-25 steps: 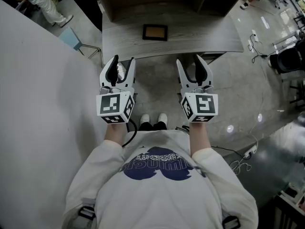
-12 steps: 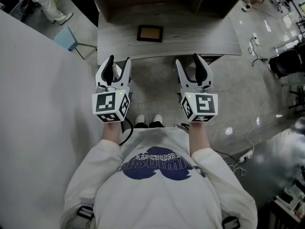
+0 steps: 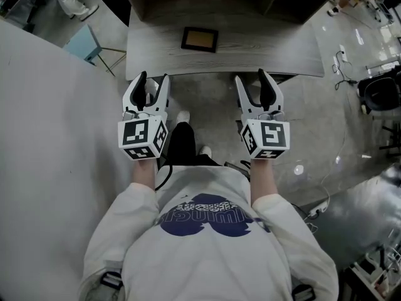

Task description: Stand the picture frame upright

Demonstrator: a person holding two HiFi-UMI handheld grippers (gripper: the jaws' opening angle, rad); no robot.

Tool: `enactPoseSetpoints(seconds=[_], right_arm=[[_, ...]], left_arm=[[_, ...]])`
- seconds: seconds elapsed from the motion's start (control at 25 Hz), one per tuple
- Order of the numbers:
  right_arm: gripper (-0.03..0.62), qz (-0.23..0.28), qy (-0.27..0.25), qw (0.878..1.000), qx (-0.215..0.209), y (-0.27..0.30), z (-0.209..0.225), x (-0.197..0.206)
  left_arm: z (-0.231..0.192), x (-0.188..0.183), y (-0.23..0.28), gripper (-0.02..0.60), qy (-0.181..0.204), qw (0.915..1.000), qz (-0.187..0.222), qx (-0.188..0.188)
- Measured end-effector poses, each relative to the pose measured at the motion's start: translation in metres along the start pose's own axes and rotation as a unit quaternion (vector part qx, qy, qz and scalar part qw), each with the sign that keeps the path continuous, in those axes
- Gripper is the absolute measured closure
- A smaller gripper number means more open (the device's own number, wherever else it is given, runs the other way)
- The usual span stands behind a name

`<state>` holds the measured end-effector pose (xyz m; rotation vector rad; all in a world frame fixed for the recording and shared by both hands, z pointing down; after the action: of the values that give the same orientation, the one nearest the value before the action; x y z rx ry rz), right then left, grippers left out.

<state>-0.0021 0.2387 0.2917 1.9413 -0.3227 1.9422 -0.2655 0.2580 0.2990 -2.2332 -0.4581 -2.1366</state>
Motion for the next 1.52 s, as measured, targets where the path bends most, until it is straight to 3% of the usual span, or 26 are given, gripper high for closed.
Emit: enactPoseSetpoints(seconds=[0.52, 0.92, 1.24, 1.52], right_arm=[[0.375, -0.009, 0.000, 1.000, 0.030, 0.097, 0.007, -0.004], [0.375, -0.008, 0.007, 0.997, 0.078, 0.189, 0.022, -0.022], [0.375, -0.018, 0.021, 0.995, 0.099, 0.241, 0.038, -0.019], [0.375, -0.053, 0.033, 0.992, 0.109, 0.251, 0.053, 0.003]], left_arm=[[-0.060, -0.015, 0.098, 0.374, -0.008, 0.9995, -0.002, 0.029], [-0.105, -0.051, 0.202, 0.374, 0.006, 0.9958, -0.006, 0.091], [-0.126, -0.054, 0.260, 0.374, 0.011, 0.9927, -0.028, 0.117], [-0.130, -0.028, 0.281, 0.374, 0.003, 0.9899, -0.074, 0.121]])
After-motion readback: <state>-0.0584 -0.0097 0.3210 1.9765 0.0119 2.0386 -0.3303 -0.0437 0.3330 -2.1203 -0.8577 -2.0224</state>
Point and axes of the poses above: the fingertips, and each gripper's own axes: y forward along the fingers, z to its right, x out of its underside, the point moved 7 cm from there along -y, backward along the fingers, and after that the axes turned 3 degrees about z, right-handed, at the moved point
